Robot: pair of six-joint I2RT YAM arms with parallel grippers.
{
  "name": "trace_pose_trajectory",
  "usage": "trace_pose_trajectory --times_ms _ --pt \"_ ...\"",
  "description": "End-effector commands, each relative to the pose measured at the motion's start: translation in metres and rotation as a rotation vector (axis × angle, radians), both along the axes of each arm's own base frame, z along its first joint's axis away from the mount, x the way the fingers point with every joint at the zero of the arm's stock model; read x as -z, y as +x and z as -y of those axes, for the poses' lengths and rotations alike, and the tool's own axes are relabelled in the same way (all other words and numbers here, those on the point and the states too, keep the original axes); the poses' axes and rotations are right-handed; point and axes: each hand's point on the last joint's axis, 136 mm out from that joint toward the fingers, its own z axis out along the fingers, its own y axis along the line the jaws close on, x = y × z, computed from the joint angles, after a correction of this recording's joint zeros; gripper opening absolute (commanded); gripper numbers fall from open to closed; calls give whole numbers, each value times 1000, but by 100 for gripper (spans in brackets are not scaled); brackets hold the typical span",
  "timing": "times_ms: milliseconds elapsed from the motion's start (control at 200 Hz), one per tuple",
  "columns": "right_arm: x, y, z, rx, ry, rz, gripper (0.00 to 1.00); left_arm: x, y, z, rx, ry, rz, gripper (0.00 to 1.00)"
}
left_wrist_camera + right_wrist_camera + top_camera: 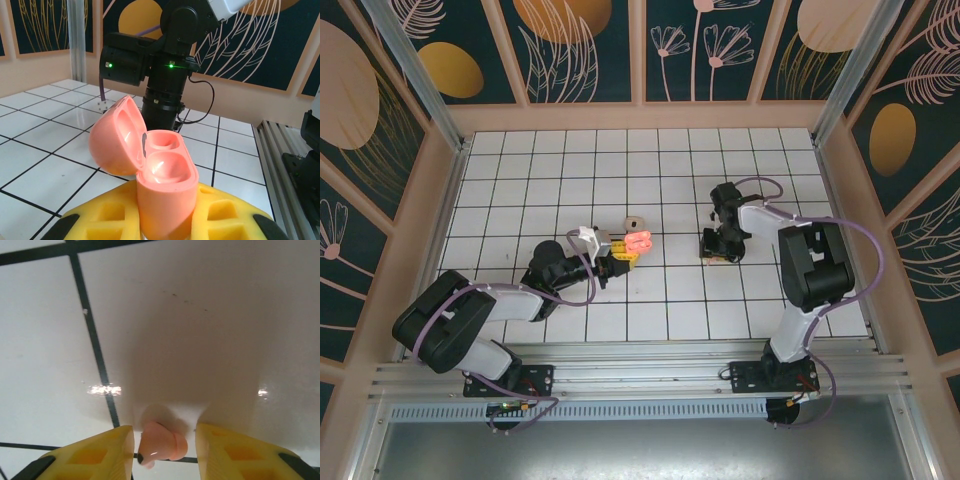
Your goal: Insert wireless bluetooth earbuds into charging case
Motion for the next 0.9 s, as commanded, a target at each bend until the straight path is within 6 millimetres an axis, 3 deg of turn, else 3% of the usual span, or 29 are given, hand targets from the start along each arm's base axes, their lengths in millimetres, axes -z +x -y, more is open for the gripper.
trace_pose_trajectory --times_ms 0,345,536,696,896 --pt "-1 6 -2 -10 -19 8 36 -6 -3 1 6 -2 39 0" --pt "9 2 -5 -23 -23 -12 24 -3 -2 1 1 17 34 0" --pt "-4 9 -8 -19 -2 47 21 -1 -1 0 -7 30 41 0" --pt "-47 24 -25 -15 117 200 21 -2 4 -1 -33 26 58 0" --pt "-140 32 -56 -73 340 506 20 -1 7 1 -39 8 99 0"
